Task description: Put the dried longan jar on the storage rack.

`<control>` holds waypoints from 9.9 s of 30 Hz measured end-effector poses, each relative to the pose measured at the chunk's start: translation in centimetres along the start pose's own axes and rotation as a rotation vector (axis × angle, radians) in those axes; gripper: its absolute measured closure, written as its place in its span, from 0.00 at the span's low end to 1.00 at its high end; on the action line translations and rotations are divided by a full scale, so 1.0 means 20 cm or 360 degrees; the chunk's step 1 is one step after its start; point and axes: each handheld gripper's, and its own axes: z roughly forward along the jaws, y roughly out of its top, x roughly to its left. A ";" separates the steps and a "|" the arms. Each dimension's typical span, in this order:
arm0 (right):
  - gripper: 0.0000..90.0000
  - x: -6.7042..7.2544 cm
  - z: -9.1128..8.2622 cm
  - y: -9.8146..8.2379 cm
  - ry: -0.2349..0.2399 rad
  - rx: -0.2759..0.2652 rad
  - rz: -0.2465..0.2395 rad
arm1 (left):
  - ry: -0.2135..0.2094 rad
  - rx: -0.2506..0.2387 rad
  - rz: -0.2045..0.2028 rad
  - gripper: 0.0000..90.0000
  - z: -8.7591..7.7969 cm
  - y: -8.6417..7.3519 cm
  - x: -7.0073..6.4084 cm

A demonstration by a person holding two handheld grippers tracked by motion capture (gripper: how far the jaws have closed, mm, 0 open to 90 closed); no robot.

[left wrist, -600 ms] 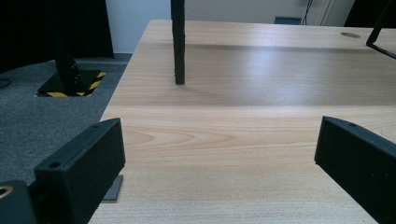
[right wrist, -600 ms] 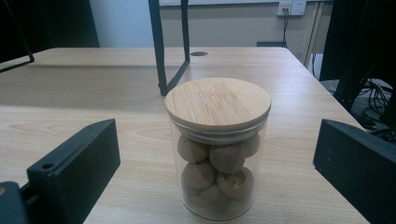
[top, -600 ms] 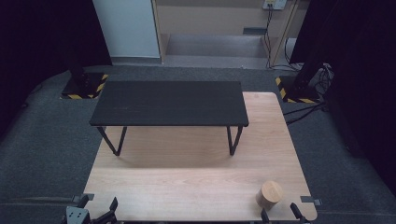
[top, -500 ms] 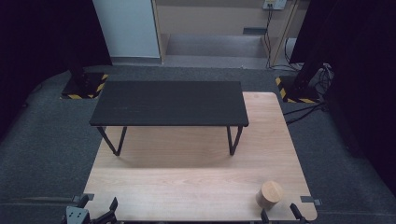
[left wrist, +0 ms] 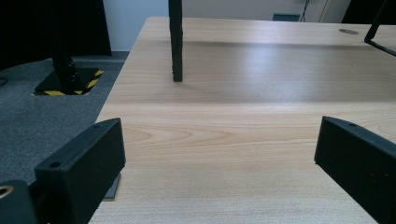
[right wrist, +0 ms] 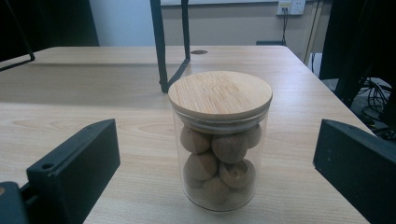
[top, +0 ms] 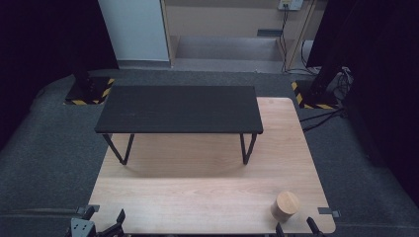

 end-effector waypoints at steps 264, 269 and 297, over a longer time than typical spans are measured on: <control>0.02 0.12 0.25 0.06 0.0055 -0.0097 0.0004 | -0.0022 0.0016 0.0126 0.02 0.18 0.13 0.11; 0.02 0.12 0.25 0.07 0.0055 -0.0101 0.0000 | -0.0028 0.0026 0.0105 0.02 0.19 0.13 0.09; 0.02 0.12 0.27 0.03 0.0071 -0.0078 0.0069 | -0.0015 0.0045 0.0090 0.02 0.21 0.12 0.06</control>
